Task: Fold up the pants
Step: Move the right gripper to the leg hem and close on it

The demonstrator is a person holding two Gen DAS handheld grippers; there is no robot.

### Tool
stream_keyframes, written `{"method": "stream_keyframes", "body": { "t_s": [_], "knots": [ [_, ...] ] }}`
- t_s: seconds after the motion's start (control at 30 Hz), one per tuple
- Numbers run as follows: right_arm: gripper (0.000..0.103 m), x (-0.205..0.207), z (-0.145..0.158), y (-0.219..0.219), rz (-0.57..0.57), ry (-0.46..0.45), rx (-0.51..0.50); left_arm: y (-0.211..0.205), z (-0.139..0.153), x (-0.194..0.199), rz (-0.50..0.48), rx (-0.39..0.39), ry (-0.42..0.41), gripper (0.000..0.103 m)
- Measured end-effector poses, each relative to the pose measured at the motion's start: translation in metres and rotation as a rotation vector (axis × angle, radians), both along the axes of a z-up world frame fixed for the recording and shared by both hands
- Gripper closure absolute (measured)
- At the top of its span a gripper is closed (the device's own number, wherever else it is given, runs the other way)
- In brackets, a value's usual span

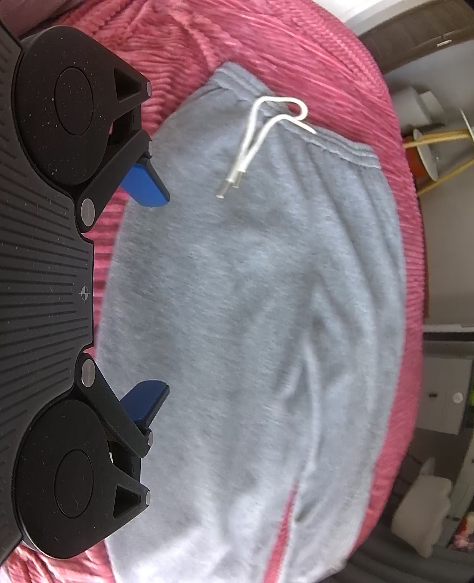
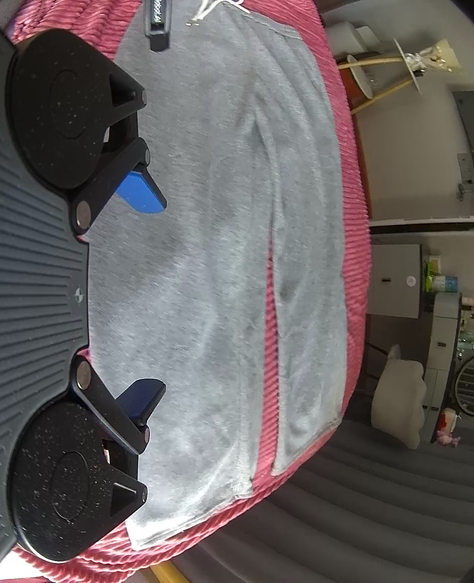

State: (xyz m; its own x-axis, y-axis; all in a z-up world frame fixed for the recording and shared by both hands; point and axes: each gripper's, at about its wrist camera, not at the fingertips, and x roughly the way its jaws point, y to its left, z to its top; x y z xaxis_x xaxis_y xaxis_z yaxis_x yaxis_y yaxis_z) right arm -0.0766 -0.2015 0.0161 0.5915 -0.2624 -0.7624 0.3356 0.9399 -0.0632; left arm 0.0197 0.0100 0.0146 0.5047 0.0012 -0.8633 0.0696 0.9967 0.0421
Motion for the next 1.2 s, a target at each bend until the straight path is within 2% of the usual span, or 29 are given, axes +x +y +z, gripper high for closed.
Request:
{"method": "stream_keyframes", "body": {
  "t_s": [0.13,0.23,0.37,0.47,0.6,0.67,0.73,0.87,0.97,1.03,1.1,1.2],
  "knots": [
    [0.005,0.016,0.018,-0.029,-0.039,-0.076,0.026,0.001,0.043,0.016,0.014,-0.029,-0.129,0.0],
    [0.005,0.061,0.016,-0.051,-0.004,0.01,-0.003,0.001,0.066,0.045,0.076,-0.022,-0.208,0.0],
    [0.005,0.133,0.011,-0.095,-0.145,-0.007,0.07,0.005,0.074,0.094,0.175,0.006,-0.288,0.0],
    [0.005,0.189,-0.002,-0.13,-0.279,-0.035,0.155,0.023,0.054,0.123,0.207,-0.045,-0.25,0.0],
    [0.005,0.26,-0.029,-0.167,-0.407,-0.031,0.237,0.057,0.007,0.146,0.255,-0.201,-0.215,0.0],
    [0.005,0.29,-0.042,-0.183,-0.463,-0.057,0.269,0.072,-0.018,0.154,0.314,-0.236,-0.206,0.0],
    [0.005,0.312,-0.053,-0.197,-0.516,-0.073,0.294,0.083,-0.042,0.171,0.365,-0.229,-0.188,0.0],
    [0.006,0.354,-0.077,-0.224,-0.602,-0.055,0.303,0.091,-0.072,0.199,0.367,-0.174,-0.146,0.0],
    [0.006,0.372,-0.087,-0.244,-0.67,-0.077,0.323,0.092,-0.09,0.211,0.358,-0.151,-0.117,0.0],
    [0.007,0.383,-0.093,-0.254,-0.709,-0.087,0.325,0.089,-0.094,0.213,0.349,-0.127,-0.145,0.0],
    [0.016,0.394,-0.095,-0.26,-0.723,-0.099,0.296,0.087,-0.092,0.213,0.341,-0.118,-0.168,0.0],
    [0.021,0.409,-0.104,-0.266,-0.725,-0.078,0.296,0.088,-0.089,0.213,0.339,-0.134,-0.172,0.0]
  ]
}}
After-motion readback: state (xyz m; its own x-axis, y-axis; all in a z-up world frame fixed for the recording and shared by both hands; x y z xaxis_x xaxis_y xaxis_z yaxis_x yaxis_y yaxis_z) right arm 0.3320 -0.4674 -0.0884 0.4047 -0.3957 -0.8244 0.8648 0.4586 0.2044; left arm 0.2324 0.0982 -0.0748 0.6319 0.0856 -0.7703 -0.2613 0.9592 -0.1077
